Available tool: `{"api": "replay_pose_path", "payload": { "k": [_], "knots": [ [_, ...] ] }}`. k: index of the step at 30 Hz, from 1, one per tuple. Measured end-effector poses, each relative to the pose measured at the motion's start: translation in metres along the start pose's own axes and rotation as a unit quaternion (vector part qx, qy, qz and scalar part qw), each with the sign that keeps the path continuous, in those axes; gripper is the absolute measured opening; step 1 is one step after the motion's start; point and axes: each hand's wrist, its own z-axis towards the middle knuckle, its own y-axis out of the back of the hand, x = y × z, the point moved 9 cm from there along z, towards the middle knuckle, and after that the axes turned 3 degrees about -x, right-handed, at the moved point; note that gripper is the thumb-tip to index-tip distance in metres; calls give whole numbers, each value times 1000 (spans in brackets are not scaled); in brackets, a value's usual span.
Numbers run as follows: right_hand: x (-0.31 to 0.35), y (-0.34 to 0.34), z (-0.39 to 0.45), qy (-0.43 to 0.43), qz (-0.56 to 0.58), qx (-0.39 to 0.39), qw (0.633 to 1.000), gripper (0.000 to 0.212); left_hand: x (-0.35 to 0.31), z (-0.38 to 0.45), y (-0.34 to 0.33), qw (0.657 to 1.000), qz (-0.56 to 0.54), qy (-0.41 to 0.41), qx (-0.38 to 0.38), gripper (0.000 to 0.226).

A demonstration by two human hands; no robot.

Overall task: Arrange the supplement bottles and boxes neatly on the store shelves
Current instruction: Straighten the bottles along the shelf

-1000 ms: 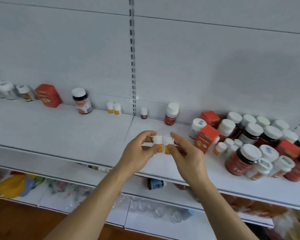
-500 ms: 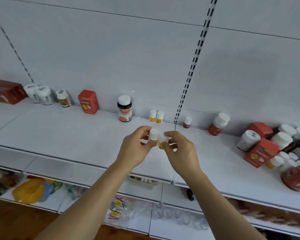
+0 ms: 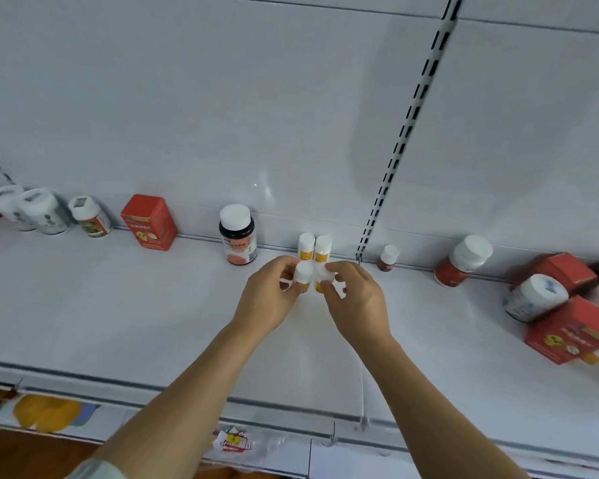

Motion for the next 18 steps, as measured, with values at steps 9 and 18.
{"api": "replay_pose_path", "payload": {
  "k": [9, 18],
  "knots": [
    [-19, -31, 21, 29, -43, -10, 999, 24, 22, 33, -18, 1000, 20, -14, 1, 18],
    [-17, -30, 30, 46, -125, -34, 991, 25, 25, 49, -25, 996, 70, -57, 2, 16]
  ]
}}
